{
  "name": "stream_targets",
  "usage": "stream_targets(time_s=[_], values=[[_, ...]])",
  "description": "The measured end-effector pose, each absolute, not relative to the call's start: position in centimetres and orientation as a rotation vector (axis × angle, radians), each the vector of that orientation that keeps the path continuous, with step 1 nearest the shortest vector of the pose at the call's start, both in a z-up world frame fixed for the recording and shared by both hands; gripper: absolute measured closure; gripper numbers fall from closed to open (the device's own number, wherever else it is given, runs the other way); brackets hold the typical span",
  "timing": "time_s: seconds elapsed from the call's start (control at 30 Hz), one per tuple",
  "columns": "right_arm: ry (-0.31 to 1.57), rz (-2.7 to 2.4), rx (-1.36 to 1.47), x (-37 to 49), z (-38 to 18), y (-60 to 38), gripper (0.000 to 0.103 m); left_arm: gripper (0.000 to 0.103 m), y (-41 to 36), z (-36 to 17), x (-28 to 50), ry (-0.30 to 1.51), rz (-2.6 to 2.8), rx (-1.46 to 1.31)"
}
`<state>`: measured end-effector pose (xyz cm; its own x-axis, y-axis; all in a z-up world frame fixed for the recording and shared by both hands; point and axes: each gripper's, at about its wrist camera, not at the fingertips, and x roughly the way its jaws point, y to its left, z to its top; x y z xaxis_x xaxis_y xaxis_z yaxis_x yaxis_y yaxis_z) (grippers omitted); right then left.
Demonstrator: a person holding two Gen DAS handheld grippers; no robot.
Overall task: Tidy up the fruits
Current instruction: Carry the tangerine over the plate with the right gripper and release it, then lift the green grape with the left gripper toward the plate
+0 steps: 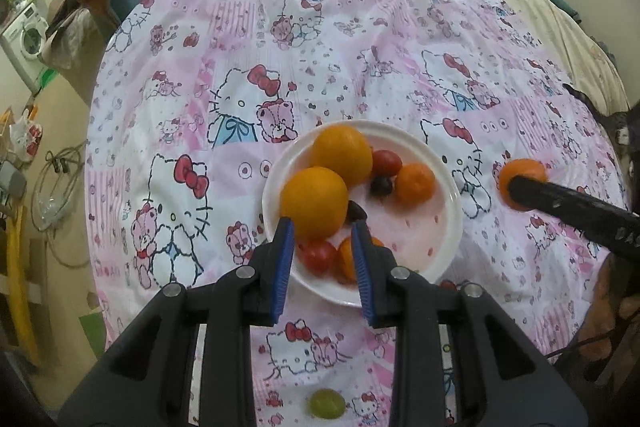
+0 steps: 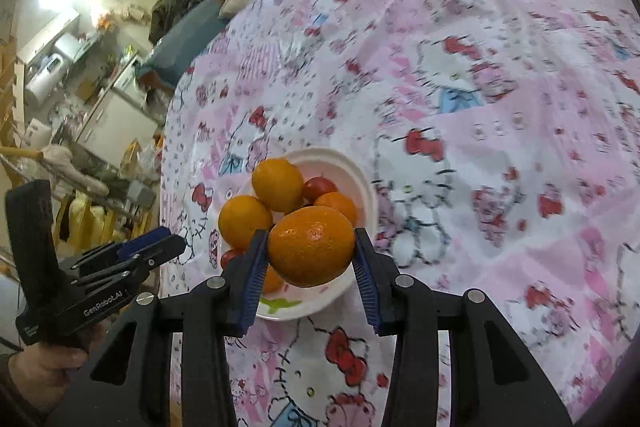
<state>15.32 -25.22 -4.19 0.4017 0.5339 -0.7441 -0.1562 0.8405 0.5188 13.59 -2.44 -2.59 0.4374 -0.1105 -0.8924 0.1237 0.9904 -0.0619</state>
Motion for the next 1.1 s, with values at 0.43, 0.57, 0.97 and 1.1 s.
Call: stream_targets(time_s=[0.43, 0.57, 0.97, 1.1], values=[[1.269, 0.511, 0.305, 18.1, -10.5, -19.3, 0.057, 0.077, -1.3, -5.0, 14.7, 1.169, -0.146, -0.041], [1.280, 0.512, 0.324, 18.2, -10.8, -19.5, 0.057, 0.078, -1.4, -5.2, 14.8, 1.178, -0.150, -0.051], [1.204, 0.467, 0.447, 17.9, -8.6, -23.8, 0.036, 0.077, -3.3, -5.7, 15.0, 1.172, -0.154, -0.008], [1.192, 0.397, 0.445, 17.5, -8.5, -26.2, 0.036, 0.078, -4.2, -6.3, 14.8, 1.177, -0.175, 0.016]])
